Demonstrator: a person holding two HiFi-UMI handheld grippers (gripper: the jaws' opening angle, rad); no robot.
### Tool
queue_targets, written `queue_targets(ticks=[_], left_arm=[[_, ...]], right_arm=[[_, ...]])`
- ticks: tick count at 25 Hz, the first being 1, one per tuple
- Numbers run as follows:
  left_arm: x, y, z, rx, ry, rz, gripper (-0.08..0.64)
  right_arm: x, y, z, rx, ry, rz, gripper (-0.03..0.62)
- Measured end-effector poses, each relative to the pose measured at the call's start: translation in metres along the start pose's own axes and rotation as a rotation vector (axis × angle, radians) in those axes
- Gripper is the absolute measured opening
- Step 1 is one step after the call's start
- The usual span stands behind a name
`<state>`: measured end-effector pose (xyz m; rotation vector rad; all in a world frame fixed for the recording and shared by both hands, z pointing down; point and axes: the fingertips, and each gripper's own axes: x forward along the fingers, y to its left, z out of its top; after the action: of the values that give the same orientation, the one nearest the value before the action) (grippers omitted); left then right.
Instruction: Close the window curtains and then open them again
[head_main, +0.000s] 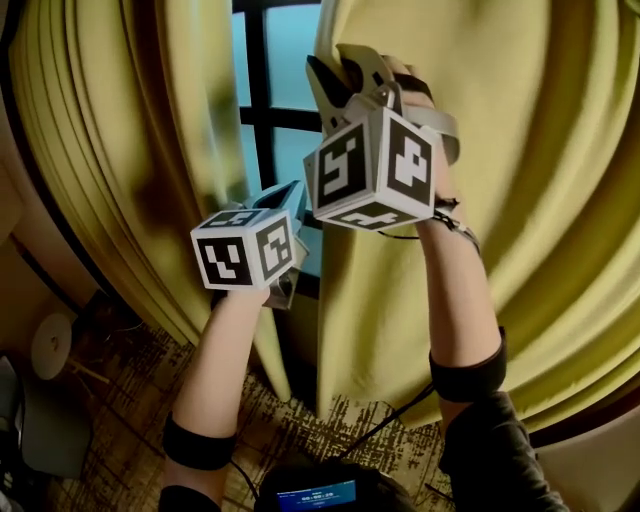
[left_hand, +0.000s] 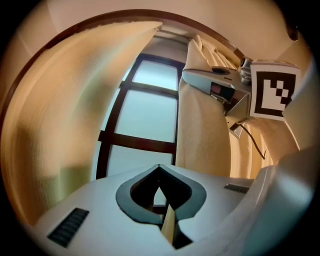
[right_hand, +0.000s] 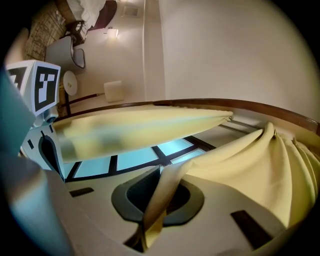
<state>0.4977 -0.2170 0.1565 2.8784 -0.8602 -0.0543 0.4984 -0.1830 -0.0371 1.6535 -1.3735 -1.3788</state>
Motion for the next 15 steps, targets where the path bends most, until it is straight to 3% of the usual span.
queue_targets(ticks=[6, 15], left_arm=[[-0.005, -0.005, -0.002, 0.017, 0.000, 0.015, 0.002], [-0.014, 0.019, -0.010, 0.032, 0.004, -0.046, 0.002]], right_arm=[[-0.005, -0.002, -0.006, 0.015, -0.011, -0.004, 0.025], [0.012, 0.004, 0.018, 0.037, -0.019, -0.066, 0.025]])
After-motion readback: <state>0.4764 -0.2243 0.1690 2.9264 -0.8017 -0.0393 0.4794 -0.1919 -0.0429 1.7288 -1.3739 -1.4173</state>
